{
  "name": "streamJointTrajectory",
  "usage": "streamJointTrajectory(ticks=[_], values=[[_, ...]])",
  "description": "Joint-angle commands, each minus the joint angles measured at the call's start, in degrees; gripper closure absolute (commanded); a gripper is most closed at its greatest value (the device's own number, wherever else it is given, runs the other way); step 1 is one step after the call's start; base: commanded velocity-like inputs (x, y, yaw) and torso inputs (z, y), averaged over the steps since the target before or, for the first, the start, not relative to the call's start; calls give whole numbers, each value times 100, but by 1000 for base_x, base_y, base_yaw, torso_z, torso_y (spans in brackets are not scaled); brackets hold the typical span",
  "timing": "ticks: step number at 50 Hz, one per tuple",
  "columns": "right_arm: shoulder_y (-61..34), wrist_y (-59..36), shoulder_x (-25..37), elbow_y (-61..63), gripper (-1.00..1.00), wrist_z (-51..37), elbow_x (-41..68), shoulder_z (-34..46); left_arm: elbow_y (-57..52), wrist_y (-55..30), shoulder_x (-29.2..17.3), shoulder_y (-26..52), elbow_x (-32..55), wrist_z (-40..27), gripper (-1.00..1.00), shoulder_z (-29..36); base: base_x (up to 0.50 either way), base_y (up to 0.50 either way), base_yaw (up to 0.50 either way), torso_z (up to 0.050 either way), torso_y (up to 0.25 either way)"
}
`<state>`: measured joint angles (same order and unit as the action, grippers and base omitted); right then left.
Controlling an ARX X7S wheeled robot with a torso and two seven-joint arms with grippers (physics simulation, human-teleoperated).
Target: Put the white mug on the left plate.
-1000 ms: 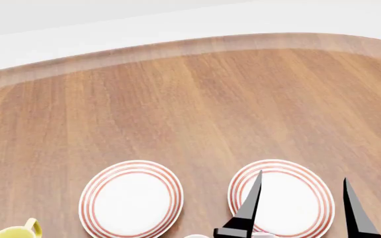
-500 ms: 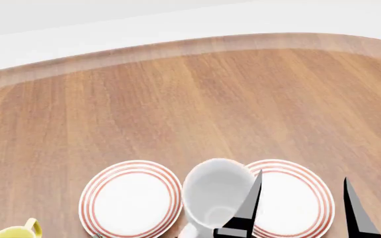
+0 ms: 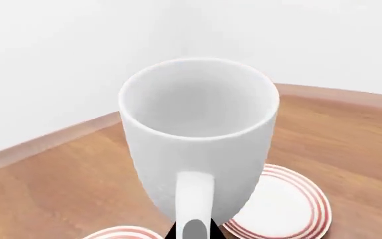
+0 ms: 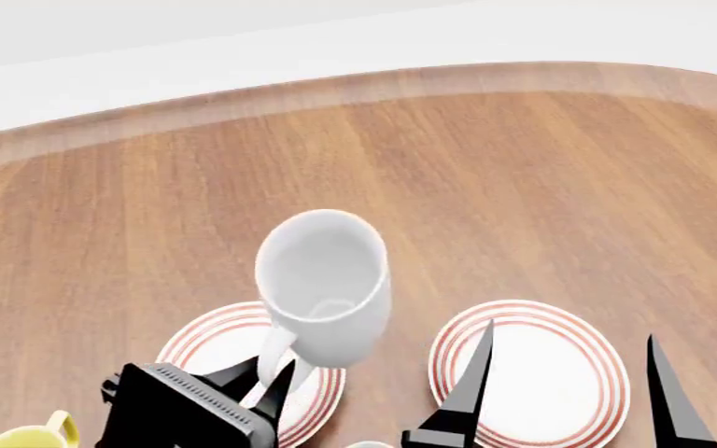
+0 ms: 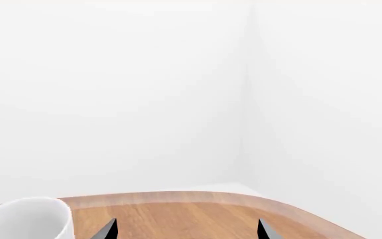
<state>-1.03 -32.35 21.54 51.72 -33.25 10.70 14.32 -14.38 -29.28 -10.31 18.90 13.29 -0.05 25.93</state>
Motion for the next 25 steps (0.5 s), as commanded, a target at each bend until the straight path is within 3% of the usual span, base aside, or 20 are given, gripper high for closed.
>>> streamJointTrajectory(ticks=[1,25], values=[[5,18,20,-5,-100,-21,20,2,474,83,45,386,189,-140,100,-476,0,0,0,0,0],[-12,-6,55,28,-100,-66,83,6,2571,633,264,1514,131,-187,100,-769,0,0,0,0,0]])
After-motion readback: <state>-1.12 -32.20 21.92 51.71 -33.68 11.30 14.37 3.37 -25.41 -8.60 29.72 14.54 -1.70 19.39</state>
